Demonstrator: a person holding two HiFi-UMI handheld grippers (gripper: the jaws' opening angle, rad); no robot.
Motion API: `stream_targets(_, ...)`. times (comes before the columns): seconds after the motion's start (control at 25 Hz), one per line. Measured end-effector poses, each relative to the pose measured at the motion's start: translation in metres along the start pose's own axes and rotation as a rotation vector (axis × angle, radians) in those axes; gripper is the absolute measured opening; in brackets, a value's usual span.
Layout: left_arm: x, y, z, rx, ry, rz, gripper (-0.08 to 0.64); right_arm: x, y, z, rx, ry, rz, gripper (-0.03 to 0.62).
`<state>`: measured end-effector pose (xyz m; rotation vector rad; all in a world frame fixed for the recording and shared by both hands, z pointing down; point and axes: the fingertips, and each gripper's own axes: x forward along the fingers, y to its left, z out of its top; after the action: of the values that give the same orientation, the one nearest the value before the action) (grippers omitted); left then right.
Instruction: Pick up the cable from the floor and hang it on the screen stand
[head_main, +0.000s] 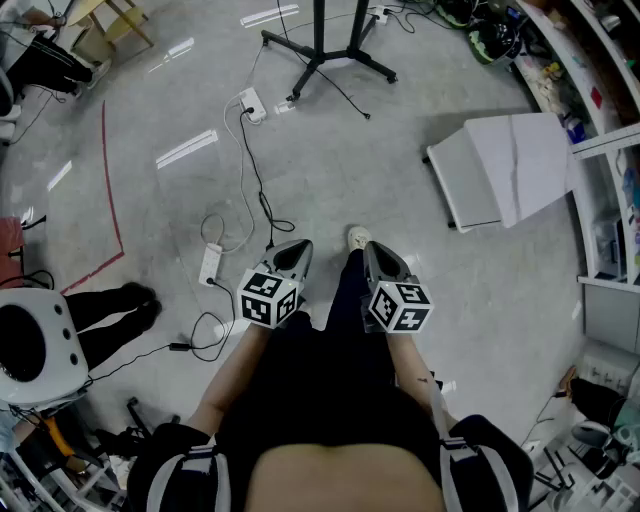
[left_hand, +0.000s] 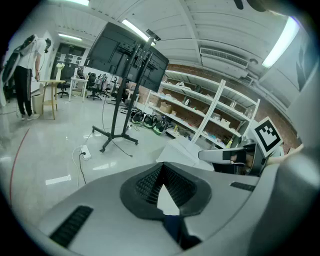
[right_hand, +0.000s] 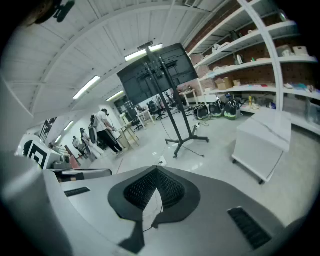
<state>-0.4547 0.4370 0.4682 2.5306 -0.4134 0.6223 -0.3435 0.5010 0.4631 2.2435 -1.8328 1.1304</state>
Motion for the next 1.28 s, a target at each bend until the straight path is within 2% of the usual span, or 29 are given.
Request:
stream_targets(0.2, -0.08, -0.031, -0.062, 0.036, 0.012, 0.019, 0.006, -0.069, 0.07, -0.07, 0.037, -0.008, 0.036, 0.021)
stream_targets(0.36, -0.109, -0.063, -0.084, 0.057, -0.007, 0.014, 0.006, -0.118, 0.087, -0.09, -0.038, -0.017, 0.027, 0.021)
stream_targets(0.44, -0.112, -0.078, -0.084, 0.067, -0.013, 0.004, 0.006, -0.133, 0.084, -0.088, -0.057, -0.036, 0.019, 0.021)
stream_targets(0.6, -0.103, -0.116, -0.077, 0.094, -0.034, -0.04, 0.006, -0.16, 0.062, -0.072, -0.025, -0.1, 0.016, 0.021)
stream_targets(0.68, -0.099, -0.128, -0.072, 0.101, -0.042, -0.027, 0.006, -0.172, 0.056, -0.066, -0.011, -0.118, 0.036, 0.023)
stream_targets(0.84, -0.087, -0.155, -0.069, 0.064, -0.081, -0.009, 0.006, -0.184, 0.034, -0.067, -0.04, -0.104, 0.069, 0.021)
stream_targets(0.92, -0.074, -0.166, -0.076, 0.065, -0.071, -0.02, 0.006, -0.181, 0.019, -0.068, -0.022, -0.098, 0.079, 0.021)
stream_targets(1.12, -0.074, -0.154, -0.092, 0.072, -0.05, -0.039, 0.006, -0.165, 0.026, -0.078, -0.017, -0.11, 0.082, 0.022)
stream_targets(1.28, -0.059, -0.151, -0.073, 0.08, -0.069, -0.039, 0.006, -0.159, 0.015, -0.063, -0.02, -0.126, 0.078, 0.023)
